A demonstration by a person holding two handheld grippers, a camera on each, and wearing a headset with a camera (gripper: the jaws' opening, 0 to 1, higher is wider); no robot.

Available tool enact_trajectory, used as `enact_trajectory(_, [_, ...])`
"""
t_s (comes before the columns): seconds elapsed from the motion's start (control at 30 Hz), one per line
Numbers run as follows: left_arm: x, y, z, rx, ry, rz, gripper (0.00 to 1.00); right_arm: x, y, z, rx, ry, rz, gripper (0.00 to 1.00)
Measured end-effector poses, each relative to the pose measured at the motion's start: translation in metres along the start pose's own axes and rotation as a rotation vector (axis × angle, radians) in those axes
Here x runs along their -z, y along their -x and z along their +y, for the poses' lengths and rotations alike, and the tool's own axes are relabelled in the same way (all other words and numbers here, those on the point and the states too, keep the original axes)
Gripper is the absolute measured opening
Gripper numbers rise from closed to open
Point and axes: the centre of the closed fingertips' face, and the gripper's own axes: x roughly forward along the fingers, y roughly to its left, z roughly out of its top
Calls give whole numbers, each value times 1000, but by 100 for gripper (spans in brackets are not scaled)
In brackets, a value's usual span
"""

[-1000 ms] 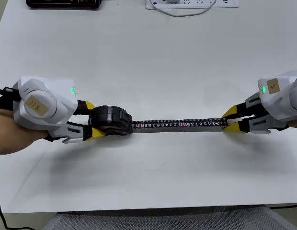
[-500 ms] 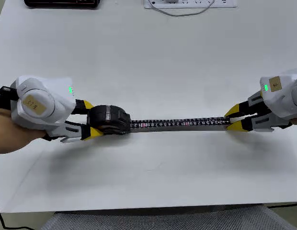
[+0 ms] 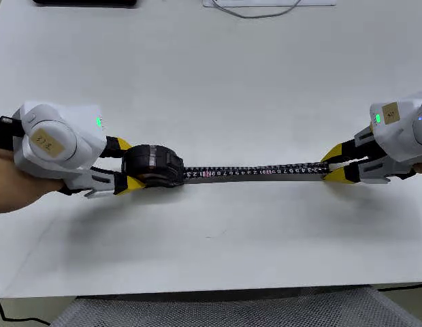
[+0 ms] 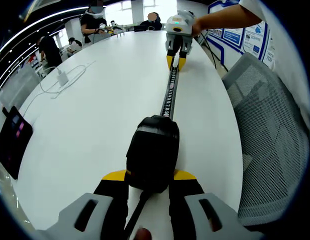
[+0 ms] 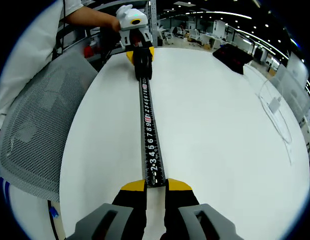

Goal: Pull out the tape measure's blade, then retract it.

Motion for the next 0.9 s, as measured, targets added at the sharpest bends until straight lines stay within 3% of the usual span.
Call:
enact_trajectory(0.23, [0,0,-1,-8,-7,5,26,1,0,0,6,-7,12,10])
enact_trajectory(0.47, [0,0,0,-8,1,13,27,1,1,1,10,31,37,11])
enact_trajectory(0.9, [1,2,3,-17,31,17,32,0,0,2,9,-10,36,17])
